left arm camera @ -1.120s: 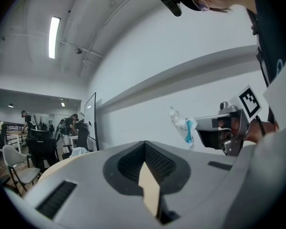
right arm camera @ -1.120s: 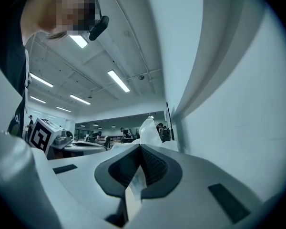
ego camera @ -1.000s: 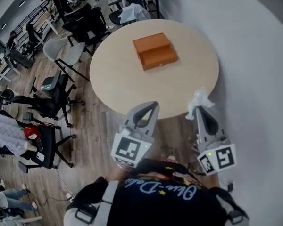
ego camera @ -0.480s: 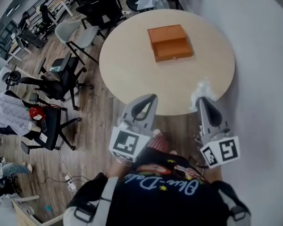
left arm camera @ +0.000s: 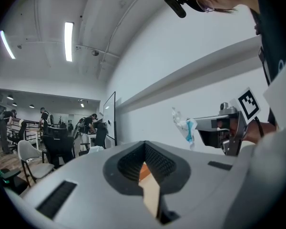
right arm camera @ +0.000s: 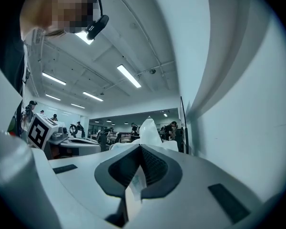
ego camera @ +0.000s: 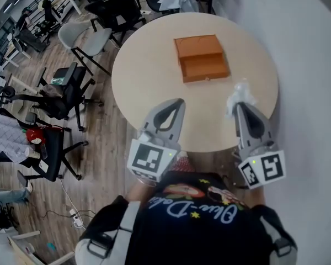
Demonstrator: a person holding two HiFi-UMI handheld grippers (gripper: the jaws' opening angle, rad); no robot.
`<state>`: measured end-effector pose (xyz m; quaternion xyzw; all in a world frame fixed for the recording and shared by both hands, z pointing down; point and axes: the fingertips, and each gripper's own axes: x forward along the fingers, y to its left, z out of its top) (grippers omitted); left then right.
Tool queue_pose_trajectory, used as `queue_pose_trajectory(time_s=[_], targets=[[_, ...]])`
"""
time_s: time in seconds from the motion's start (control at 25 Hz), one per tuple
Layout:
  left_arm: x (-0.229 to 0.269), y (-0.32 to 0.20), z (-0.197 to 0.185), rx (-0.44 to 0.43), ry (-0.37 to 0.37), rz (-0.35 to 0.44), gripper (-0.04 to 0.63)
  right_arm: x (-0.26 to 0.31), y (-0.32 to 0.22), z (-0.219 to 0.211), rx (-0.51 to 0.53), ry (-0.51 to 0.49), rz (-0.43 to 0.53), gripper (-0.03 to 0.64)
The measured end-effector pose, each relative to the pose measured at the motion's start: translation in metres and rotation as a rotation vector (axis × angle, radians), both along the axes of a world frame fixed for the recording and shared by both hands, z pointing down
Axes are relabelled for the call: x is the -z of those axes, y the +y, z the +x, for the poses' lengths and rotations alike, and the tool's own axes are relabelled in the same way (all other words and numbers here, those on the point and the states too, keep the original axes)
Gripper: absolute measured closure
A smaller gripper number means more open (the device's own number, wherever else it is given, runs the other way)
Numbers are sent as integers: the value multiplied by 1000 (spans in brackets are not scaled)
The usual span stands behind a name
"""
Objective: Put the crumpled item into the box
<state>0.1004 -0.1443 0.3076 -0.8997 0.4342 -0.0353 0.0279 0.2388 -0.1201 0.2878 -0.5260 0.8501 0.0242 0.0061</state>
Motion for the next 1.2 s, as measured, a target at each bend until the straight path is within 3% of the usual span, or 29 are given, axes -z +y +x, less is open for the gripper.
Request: queue_pose_trajectory(time_s=[0.48, 1.2], targets=[[-11, -83, -29, 45, 17, -25, 604, -10, -110, -27, 46, 59, -22, 617], [-38, -166, -64, 75, 37, -78, 604, -74, -226, -55, 33, 119, -188, 617]])
